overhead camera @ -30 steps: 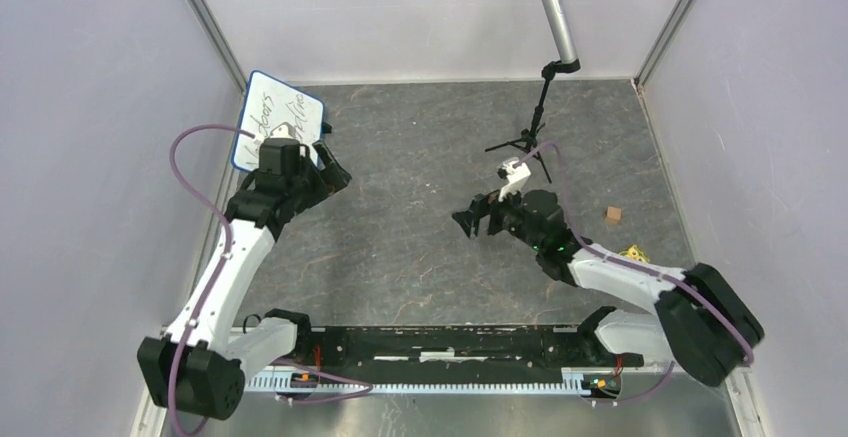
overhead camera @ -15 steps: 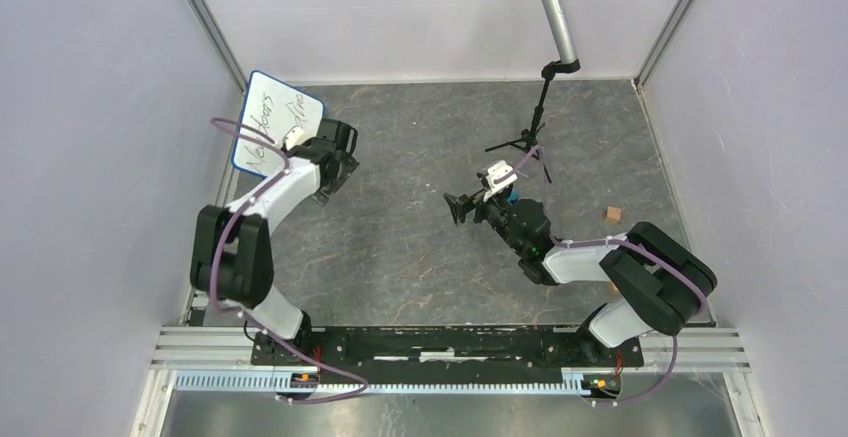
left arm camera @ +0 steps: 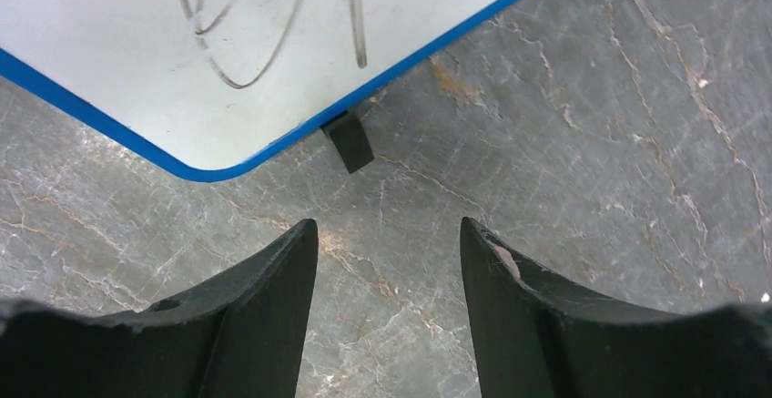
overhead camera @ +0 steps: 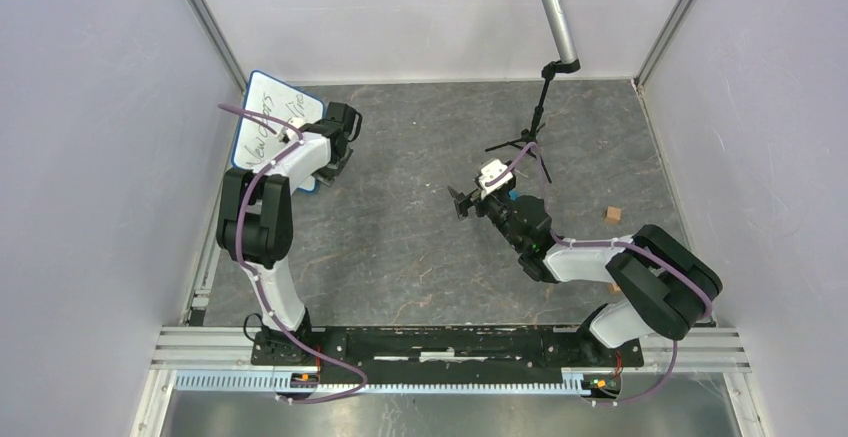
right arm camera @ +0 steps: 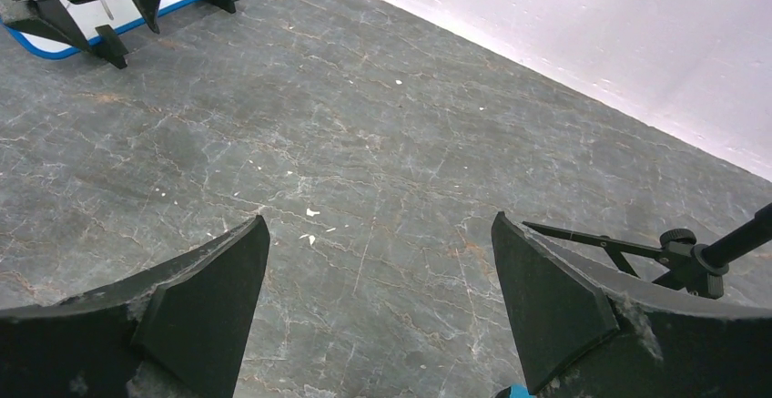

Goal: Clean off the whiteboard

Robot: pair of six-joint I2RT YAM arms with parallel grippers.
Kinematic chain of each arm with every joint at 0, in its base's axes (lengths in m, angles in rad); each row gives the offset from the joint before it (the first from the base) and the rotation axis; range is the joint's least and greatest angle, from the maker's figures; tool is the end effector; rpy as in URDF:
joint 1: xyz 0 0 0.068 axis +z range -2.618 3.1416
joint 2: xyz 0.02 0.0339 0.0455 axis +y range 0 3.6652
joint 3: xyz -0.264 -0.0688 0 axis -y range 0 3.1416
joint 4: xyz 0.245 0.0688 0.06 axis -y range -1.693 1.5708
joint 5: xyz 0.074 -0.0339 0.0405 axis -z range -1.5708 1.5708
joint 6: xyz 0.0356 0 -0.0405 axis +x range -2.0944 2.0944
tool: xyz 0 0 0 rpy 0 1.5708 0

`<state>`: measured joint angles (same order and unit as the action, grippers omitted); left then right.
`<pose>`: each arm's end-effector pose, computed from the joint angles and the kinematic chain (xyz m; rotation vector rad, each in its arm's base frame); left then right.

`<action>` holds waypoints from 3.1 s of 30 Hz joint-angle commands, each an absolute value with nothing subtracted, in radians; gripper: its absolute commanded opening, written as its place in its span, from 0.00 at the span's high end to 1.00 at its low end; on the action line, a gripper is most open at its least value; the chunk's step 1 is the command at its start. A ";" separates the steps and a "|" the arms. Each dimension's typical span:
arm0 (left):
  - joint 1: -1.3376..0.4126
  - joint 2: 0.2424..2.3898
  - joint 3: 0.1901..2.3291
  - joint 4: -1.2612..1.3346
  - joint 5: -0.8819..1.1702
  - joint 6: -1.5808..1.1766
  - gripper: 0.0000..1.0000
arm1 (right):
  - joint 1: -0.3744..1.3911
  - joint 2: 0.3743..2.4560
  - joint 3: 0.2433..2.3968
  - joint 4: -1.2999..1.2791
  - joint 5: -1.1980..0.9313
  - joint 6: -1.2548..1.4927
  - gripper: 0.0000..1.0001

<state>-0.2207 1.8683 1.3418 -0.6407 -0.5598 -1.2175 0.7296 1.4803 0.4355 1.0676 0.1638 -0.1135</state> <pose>0.3752 -0.0648 0.1989 -1.3088 2.1008 0.2014 0.2127 0.1824 0.1972 -0.5168 1.4713 0.3605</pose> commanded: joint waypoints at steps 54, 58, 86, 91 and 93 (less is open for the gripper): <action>-0.424 1.718 1.011 -0.628 -0.509 -1.414 0.98 | 0.732 1.451 0.469 1.029 0.156 -0.120 0.02; -0.513 1.711 0.995 -0.629 -0.495 -1.469 0.97 | 0.732 1.449 0.467 1.026 0.148 -0.112 0.02; -0.634 1.071 1.029 -0.736 -0.589 -0.946 0.00 | 0.812 1.731 0.736 0.821 0.074 -0.003 0.02; -0.630 0.860 1.033 -0.666 -0.598 -0.693 0.00 | 0.893 1.853 0.885 0.760 -0.010 -0.028 0.02; -0.631 0.804 1.051 -0.644 -0.589 -0.601 0.00 | 0.920 1.902 0.950 0.721 -0.020 -0.043 0.02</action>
